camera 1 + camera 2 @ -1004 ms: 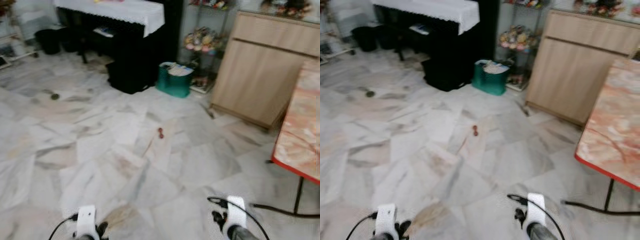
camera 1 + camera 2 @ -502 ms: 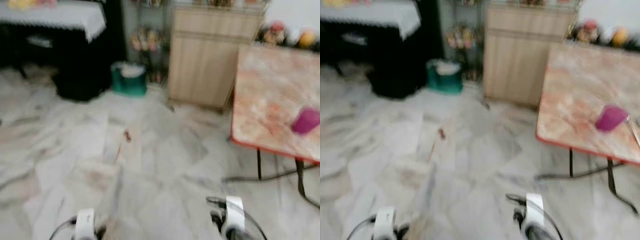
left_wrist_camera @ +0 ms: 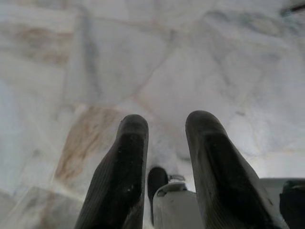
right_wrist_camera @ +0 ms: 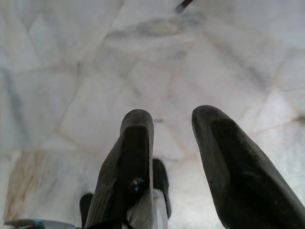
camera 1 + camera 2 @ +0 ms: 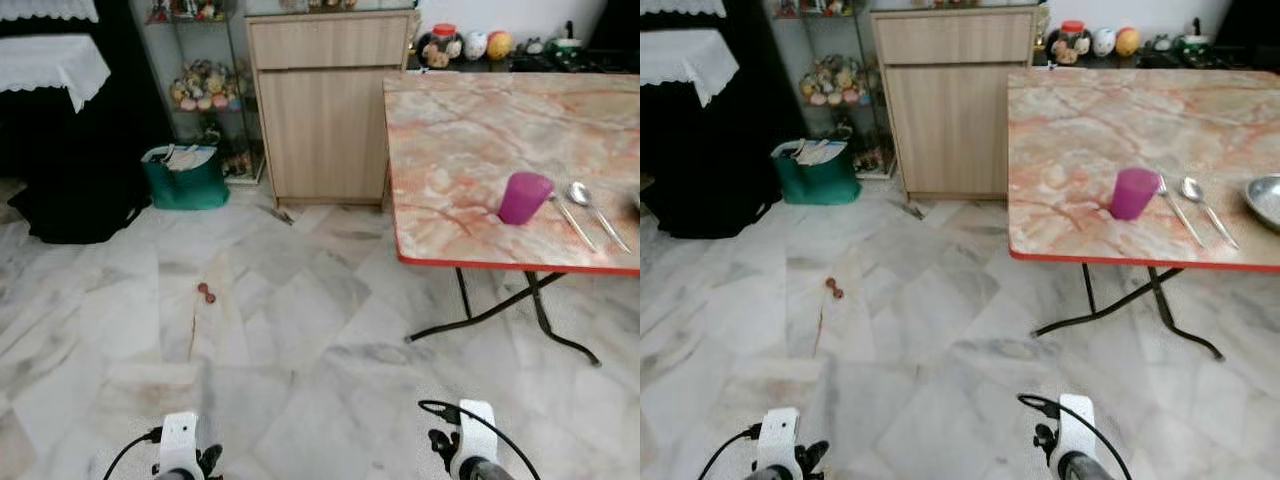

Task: Setting the table

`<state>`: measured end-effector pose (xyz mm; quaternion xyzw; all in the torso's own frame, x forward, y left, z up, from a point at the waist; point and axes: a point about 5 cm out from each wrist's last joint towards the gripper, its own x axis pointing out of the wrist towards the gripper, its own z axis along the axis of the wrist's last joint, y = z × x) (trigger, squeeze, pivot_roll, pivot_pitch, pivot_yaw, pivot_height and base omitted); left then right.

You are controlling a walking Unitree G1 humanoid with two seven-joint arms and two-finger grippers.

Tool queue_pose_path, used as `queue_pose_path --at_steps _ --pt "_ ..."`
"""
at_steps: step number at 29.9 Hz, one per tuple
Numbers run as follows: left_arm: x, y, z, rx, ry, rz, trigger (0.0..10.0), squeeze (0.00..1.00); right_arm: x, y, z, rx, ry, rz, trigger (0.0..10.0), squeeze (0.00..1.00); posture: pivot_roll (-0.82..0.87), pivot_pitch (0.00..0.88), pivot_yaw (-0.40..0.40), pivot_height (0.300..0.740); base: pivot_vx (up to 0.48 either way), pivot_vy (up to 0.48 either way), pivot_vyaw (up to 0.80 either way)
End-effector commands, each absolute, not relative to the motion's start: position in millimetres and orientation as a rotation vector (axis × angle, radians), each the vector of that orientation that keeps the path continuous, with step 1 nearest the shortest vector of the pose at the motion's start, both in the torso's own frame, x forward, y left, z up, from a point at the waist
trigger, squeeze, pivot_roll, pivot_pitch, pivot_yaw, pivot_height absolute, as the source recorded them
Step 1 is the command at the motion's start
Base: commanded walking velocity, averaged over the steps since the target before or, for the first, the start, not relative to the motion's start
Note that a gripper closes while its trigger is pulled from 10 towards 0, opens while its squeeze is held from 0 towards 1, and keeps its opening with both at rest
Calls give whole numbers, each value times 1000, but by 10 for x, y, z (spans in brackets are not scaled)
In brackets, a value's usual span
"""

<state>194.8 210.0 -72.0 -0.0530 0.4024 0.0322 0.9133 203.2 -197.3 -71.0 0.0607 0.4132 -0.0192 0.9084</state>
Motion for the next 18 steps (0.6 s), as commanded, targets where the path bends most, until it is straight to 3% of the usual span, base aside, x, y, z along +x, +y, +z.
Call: queue_pose_path --at_steps 1,3,18 --pt "1910 2108 -740 -103 847 66 10000 0 2018 -1967 -719 130 857 -42 10000 0 -57 0 43 740 0 0 -738" --pt "1912 2102 -740 -104 846 66 10000 0 2021 -1969 -717 130 855 -42 10000 0 -58 0 42 740 0 0 -719" --pt "1906 2084 -745 -90 844 54 10000 0 2013 -1952 -721 141 849 -44 10000 0 -58 0 42 740 0 0 0"
